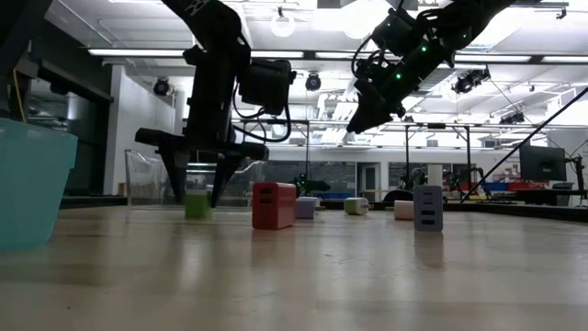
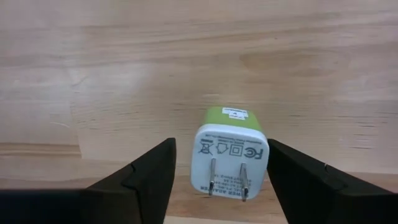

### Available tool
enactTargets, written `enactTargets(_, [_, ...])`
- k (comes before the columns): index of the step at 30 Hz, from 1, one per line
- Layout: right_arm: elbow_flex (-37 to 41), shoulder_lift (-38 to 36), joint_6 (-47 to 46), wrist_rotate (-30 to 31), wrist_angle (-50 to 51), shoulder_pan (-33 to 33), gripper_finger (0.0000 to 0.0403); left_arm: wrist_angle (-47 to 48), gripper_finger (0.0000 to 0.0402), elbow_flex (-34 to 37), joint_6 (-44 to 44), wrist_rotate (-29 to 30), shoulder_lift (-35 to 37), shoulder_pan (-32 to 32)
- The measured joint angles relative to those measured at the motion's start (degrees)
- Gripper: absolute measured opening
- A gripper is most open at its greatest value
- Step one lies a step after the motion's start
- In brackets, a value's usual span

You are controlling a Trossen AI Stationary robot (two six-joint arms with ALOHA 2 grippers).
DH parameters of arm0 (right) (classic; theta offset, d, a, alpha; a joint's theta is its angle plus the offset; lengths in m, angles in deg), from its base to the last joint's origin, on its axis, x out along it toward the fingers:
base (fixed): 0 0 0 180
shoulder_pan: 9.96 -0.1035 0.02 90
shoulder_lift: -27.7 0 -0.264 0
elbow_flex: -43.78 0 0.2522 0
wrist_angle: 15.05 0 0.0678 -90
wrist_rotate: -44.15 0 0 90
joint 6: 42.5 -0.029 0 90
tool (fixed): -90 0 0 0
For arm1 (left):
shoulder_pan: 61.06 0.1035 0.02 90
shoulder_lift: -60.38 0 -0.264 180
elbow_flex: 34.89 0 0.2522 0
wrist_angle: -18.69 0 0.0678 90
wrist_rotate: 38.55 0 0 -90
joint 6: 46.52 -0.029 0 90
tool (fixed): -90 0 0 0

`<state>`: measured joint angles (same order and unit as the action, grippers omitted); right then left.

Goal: Pick & Place Office items
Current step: Put the left green charger adapter into the transparent bin

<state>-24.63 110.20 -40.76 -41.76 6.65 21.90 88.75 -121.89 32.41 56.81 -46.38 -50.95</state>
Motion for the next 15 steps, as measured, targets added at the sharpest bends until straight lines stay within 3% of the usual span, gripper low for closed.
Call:
enactTargets(7, [0.00,0.00,0.00,0.00,0.00,0.01,0.0180,-0.04,0.0181,0.00,1.32,0.00,0.00,0.00])
enactTargets(15, [0.00,0.00,0.00,0.00,0.00,0.02,0.0180,0.00,0.0160,-0.04,1.71,0.00,0.07,0.00])
